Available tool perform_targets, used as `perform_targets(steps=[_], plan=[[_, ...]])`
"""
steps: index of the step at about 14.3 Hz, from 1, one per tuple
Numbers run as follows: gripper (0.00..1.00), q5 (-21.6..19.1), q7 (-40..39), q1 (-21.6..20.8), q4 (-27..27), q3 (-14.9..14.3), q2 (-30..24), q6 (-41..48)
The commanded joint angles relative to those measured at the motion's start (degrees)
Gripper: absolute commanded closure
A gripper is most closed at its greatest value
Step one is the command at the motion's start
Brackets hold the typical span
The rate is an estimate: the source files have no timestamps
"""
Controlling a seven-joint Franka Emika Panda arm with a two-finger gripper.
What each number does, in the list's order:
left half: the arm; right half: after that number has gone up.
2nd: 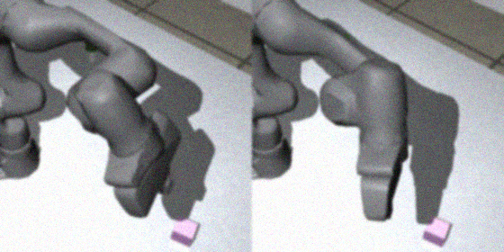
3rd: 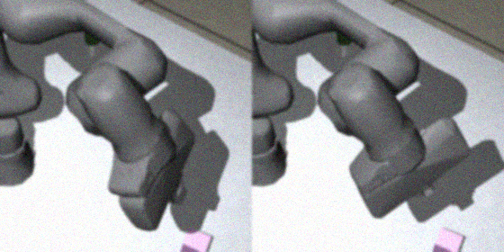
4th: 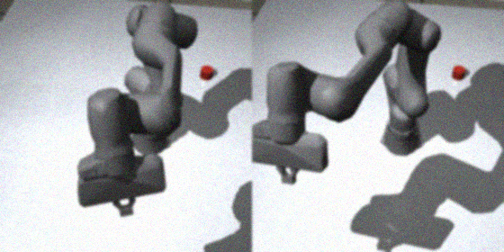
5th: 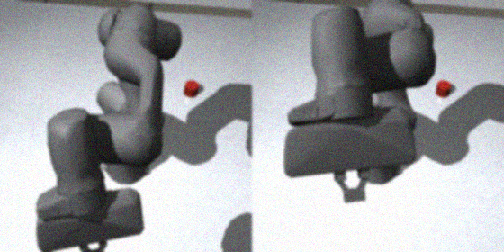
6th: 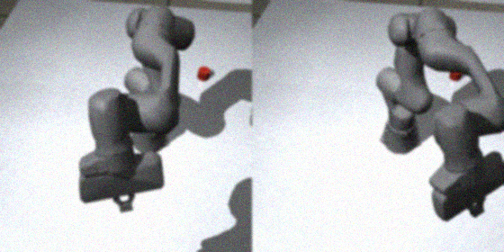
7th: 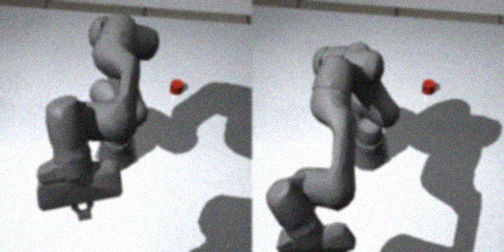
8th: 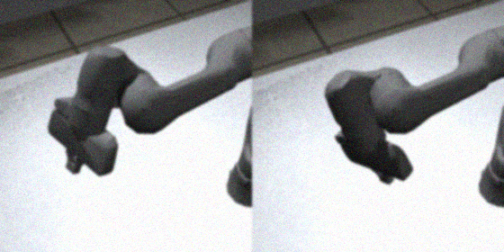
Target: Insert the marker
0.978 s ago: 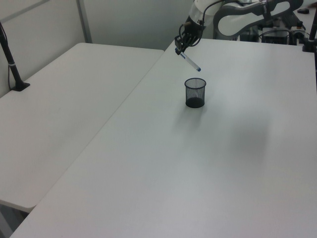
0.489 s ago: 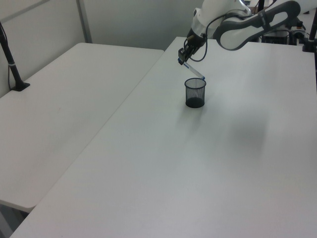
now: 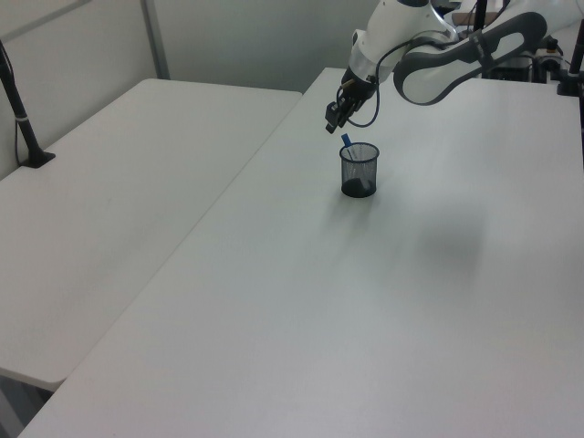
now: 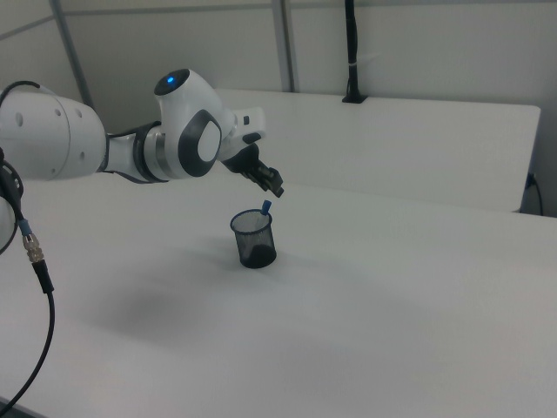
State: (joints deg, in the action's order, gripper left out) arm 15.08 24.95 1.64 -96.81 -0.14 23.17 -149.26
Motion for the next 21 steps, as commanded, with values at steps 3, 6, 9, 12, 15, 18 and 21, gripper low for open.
perform_targets(steps=[3,6,9,12,15,18,21], plan=[[0.00,0.30,1.42,-2.68,-0.31,0.23,-1.63,0.62],[0.00,0.21,-0.16,-7.78,2.59,0.23,-5.48,18.95],[0.00,-0.57,-1.39,-9.99,2.15,0.32,-10.41,29.52],[0.00,-7.76,-15.58,-10.26,2.50,-0.47,-15.16,43.31],[0.00,-10.68,-22.66,-9.21,2.50,-0.65,-18.68,48.87],[0.00,-11.04,-22.84,-6.75,2.94,-0.30,-21.32,54.41],[0.00,-13.74,-22.40,-4.38,2.94,0.23,-22.38,54.51]])
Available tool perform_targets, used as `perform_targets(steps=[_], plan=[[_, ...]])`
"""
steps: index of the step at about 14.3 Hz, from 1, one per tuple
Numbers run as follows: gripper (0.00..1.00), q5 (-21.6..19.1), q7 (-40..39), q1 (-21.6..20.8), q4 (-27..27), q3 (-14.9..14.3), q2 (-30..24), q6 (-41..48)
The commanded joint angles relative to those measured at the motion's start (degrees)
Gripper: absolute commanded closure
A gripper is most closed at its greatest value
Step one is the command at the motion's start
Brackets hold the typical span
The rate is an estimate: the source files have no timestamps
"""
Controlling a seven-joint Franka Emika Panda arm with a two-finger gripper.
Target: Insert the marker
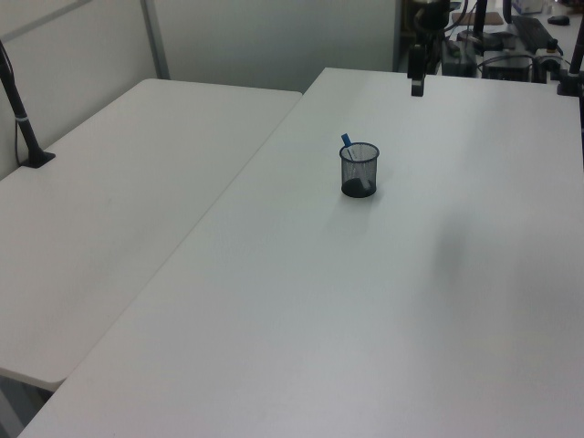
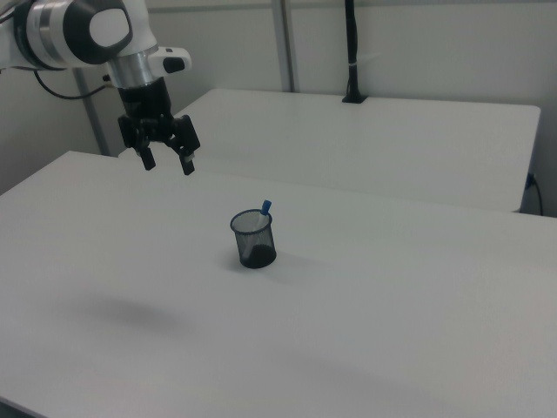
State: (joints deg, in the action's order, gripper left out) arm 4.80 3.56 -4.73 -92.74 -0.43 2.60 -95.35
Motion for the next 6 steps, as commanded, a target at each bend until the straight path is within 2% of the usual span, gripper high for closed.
perform_targets(steps=[1,6], plan=[[0.00,-3.92,-0.92,2.35,-1.13,0.52,-1.90,0.60],[0.00,-3.84,0.13,1.56,-1.13,0.35,-1.90,0.95]])
